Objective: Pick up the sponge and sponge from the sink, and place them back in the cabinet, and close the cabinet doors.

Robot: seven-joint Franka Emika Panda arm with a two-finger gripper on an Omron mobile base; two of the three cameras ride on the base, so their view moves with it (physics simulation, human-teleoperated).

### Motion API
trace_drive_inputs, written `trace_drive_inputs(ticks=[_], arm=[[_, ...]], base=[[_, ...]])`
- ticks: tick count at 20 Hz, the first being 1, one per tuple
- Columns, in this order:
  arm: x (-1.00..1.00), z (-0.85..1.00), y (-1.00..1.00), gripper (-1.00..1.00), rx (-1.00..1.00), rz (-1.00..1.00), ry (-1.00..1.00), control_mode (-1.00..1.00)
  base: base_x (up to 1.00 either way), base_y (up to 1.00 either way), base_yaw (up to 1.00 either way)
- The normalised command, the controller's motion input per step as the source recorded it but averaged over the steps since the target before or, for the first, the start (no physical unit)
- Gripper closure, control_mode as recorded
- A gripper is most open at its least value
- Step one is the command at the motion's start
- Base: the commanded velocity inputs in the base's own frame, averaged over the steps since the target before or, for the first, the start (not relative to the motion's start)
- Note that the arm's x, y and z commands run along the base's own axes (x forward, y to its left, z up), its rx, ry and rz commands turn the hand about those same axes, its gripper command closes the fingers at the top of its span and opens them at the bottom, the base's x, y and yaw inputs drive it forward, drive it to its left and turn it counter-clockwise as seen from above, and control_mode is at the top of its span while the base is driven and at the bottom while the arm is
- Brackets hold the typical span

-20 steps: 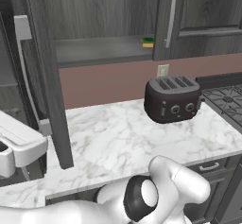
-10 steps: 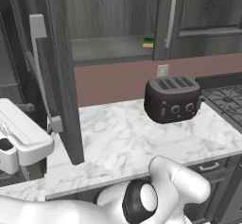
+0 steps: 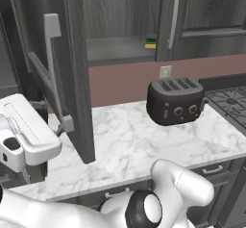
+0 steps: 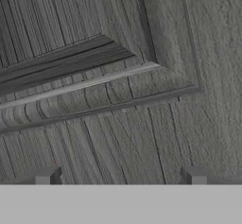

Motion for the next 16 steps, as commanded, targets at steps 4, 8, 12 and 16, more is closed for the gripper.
trace_drive_inputs(ticks=[4,8,12,16], arm=[[0.14,-0.01,-0.18,-1.0,0.0,-0.05,-0.04,-1.0],[0.15,-0.01,-0.14,-1.0,-0.01,0.0,0.0,-1.0],[0.12,-0.01,-0.18,-1.0,-0.02,0.0,0.0,-1.0],[0.08,-0.02,-0.24,-1.0,-0.01,0.0,0.0,-1.0]], base=[[0.0,0.0,0.0],[0.0,0.0,0.0],[0.0,0.0,0.0],[0.0,0.0,0.0]])
